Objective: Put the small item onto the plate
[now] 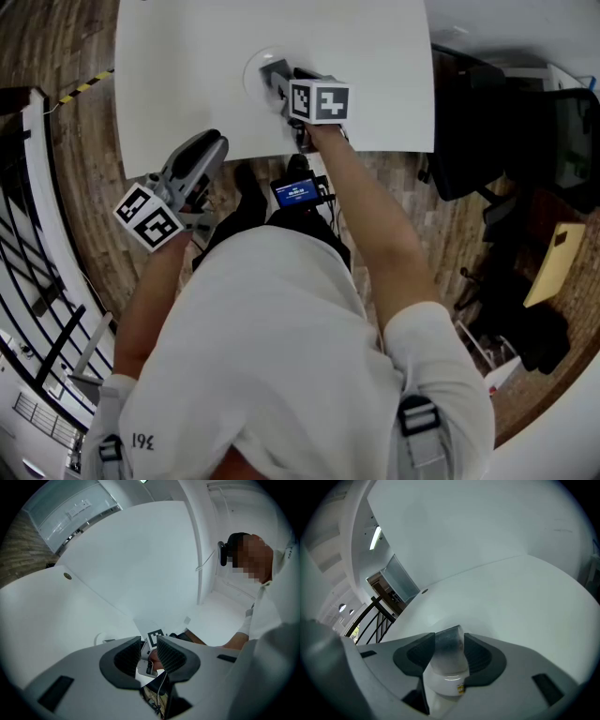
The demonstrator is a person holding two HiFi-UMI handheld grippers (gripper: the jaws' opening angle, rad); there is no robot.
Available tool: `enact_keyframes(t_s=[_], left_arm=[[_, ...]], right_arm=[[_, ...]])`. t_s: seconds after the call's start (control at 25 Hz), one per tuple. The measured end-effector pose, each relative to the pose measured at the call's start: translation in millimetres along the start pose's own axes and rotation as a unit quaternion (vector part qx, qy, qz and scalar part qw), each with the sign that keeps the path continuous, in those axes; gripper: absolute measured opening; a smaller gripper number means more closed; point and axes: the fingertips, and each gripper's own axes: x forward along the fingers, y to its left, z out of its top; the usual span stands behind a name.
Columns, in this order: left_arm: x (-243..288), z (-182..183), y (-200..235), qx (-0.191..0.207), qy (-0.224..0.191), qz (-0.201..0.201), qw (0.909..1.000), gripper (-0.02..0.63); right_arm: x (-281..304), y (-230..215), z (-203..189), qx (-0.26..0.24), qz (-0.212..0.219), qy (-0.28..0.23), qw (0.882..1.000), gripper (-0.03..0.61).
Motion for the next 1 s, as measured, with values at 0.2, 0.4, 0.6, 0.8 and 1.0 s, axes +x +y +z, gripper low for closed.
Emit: enact_keyframes(t_s=[0.2, 0.4, 0.6, 0.8, 1.0], left_arm=[[-1.2, -1.4, -1.0, 0.001, -0.001, -0.002, 1.0000, 0.103], [-1.1, -1.9, -5.2, 0.003, -0.003, -0.008, 1.0000, 0.103], [-3.2, -2.8, -9.6, 0.004, -0.002, -0.015, 0.9999, 0.103], [-6.1, -0.2, -13.4, 0.002, -0.004, -0.025, 0.9997, 0.103], [-14.4, -2.9, -17.9, 0.002, -0.002, -0.035, 0.9994, 0.103]], right_arm=[[-10.7, 2.9, 6.2, 0.001, 0.003, -0.015, 1.000, 0.187], [-24.0, 1.8, 6.4, 0.001, -0.001, -0.024, 1.000, 0.187], [-38.2, 6.8, 5.0, 0.003, 0.006, -0.036, 0.999, 0.187], [-57.8, 17.0, 7.5, -0.002, 0.022, -0.048, 0.999, 0.135], [-78.1, 23.6, 7.6, -0.002, 0.027, -0.056, 0.998, 0.003]])
